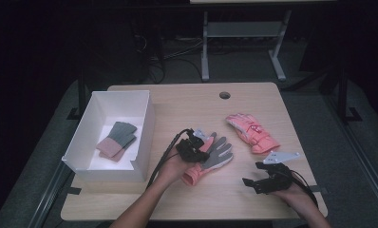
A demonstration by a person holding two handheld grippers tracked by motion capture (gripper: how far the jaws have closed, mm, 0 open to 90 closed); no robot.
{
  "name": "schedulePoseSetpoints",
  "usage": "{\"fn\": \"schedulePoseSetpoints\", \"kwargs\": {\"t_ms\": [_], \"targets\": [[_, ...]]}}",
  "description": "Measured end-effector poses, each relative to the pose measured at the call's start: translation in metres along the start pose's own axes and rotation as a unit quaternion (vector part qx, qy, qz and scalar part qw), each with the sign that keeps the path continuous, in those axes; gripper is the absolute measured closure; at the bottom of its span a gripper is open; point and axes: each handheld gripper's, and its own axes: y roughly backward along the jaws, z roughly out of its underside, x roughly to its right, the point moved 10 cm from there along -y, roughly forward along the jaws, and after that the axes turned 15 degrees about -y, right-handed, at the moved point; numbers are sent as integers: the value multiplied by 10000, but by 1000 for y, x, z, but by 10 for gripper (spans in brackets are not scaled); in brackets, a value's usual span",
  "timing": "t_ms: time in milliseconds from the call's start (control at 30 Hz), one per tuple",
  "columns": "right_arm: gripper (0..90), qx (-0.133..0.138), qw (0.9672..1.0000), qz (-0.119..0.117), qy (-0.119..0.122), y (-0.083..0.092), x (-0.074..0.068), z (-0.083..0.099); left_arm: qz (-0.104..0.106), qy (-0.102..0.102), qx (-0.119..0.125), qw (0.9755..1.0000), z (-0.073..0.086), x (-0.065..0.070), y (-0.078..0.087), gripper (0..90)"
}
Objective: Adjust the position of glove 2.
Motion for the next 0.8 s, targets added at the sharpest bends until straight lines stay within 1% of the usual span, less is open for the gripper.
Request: {"fn": "schedulePoseSetpoints", "kwargs": {"t_ms": [33, 100, 133, 200, 233, 267, 300, 333, 367, 400, 467, 500, 567, 600, 667, 733, 800], "targets": [[140, -4, 10000, -2, -3, 0, 0, 0, 26, -50, -13, 10000, 0, 3, 0, 899], [140, -19, 10000, -1, -36, 0, -1, 0, 100, -76, 25, 9999, 0, 12, -1, 899], [139, -18, 10000, 0, -9, -1, 0, 0, 98, -39, 78, 9999, -1, 13, -1, 899], [140, -15, 10000, 0, -9, -1, 0, 0, 111, -91, 93, 9999, 0, 14, 1, 898], [140, -17, 10000, 2, -10, -1, 0, 1, 87, -111, 114, 9998, 0, 14, 5, 898], [140, -28, 10000, 8, -35, 0, 0, 1, 57, -75, 183, 9998, -1, 13, 8, 898], [140, -23, 10000, 11, -25, 0, 0, 1, 5, -15, 288, 9996, -3, 11, 12, 898], [140, -17, 10000, 12, -21, 0, 0, 1, -72, -21, 327, 9994, -2, 8, 18, 898], [140, -15, 10000, 6, -27, 0, 0, 1, -179, 13, 368, 9992, -1, 4, 25, 898], [140, -32, 10000, 3, -45, 0, 0, 2, -255, 51, 401, 9989, -1, 1, 29, 898], [140, -20, 10000, 7, -19, 0, 1, 2, -439, 121, 383, 9982, 2, -6, 34, 898], [140, -28, 10000, 9, -66, 1, 0, 2, -550, 191, 375, 9976, 6, -12, 36, 898], [140, -19, 10000, 10, -30, 1, 0, 1, -694, 362, 389, 9962, 12, -21, 37, 898], [140, -18, 10000, 13, -24, 0, 0, 1, -737, 428, 353, 9957, 15, -24, 37, 898], [140, -26, 10000, 11, -26, 0, 0, 2, -779, 497, 261, 9954, 20, -27, 36, 898], [140, -37, 10000, 5, -50, 0, 0, 2, -762, 604, 125, 9952, 28, -29, 33, 898], [140, -32, 10000, 12, -27, 0, 2, 2, -737, 633, 80, 9952, 32, -27, 31, 898]]}}
